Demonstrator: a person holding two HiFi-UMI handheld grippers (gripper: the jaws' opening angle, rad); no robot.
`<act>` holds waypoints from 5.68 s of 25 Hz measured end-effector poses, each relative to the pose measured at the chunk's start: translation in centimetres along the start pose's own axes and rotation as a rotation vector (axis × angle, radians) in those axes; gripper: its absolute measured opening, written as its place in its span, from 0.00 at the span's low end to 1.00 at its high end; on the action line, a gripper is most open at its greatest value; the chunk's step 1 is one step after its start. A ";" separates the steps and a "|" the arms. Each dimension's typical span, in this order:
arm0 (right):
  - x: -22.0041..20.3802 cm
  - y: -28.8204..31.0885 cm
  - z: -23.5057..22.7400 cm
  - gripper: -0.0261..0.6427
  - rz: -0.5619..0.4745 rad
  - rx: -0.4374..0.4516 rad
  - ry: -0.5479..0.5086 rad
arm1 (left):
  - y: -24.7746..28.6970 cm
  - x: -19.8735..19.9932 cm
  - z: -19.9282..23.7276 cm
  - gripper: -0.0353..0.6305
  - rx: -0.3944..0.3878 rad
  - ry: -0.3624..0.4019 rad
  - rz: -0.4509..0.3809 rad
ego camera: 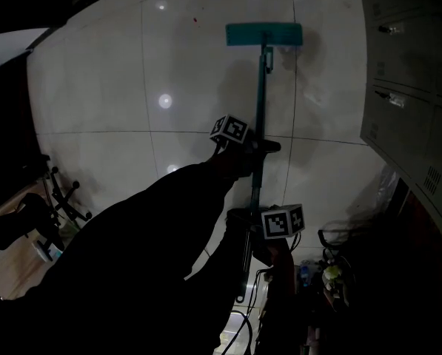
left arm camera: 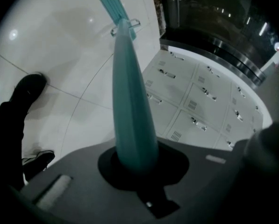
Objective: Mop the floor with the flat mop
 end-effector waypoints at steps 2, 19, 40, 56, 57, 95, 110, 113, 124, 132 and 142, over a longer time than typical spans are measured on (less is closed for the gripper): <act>2.5 0.1 0.5 0.12 -0.009 0.000 -0.003 | -0.4 2.2 -1.3 0.12 -0.004 0.003 0.002; 8.4 -0.2 1.4 0.12 -0.014 -0.022 -0.061 | -1.2 7.9 -5.9 0.12 -0.051 0.060 -0.068; -25.7 -0.5 -5.3 0.12 0.039 -0.041 -0.064 | 3.3 -22.2 11.7 0.12 0.018 0.040 -0.021; -39.2 0.2 -10.9 0.12 0.073 -0.025 -0.025 | 5.8 -33.0 22.4 0.12 0.049 0.000 -0.009; -39.3 0.2 -11.0 0.12 0.070 -0.022 -0.023 | 5.9 -33.1 22.5 0.12 0.049 -0.001 -0.009; -0.9 1.8 0.4 0.12 0.024 -0.009 -0.004 | -2.1 -0.8 1.0 0.12 0.018 -0.002 0.003; 10.0 0.8 0.7 0.12 0.060 -0.068 -0.064 | -2.8 9.9 -4.9 0.12 0.001 0.055 -0.042; 9.2 0.7 1.1 0.12 0.055 -0.064 -0.067 | -2.8 9.0 -5.0 0.12 0.001 0.058 -0.045; -3.2 -0.1 -0.4 0.12 0.034 -0.061 -0.057 | -0.6 -2.4 -0.1 0.12 0.019 0.073 -0.018; -17.9 0.0 -4.0 0.12 0.048 -0.060 -0.071 | 1.5 -15.3 7.9 0.12 0.049 0.060 0.003; -33.5 -0.5 -9.3 0.12 0.083 -0.043 -0.020 | 5.2 -28.2 18.8 0.12 0.064 0.002 -0.007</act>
Point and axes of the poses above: the fingertips, and each gripper's own axes: y forward along the fingers, z to its left, x out of its top, the point moved 1 cm from there along -y, backward along the fingers, and after that the axes turned 3 degrees about -y, right-handed, at the moved point
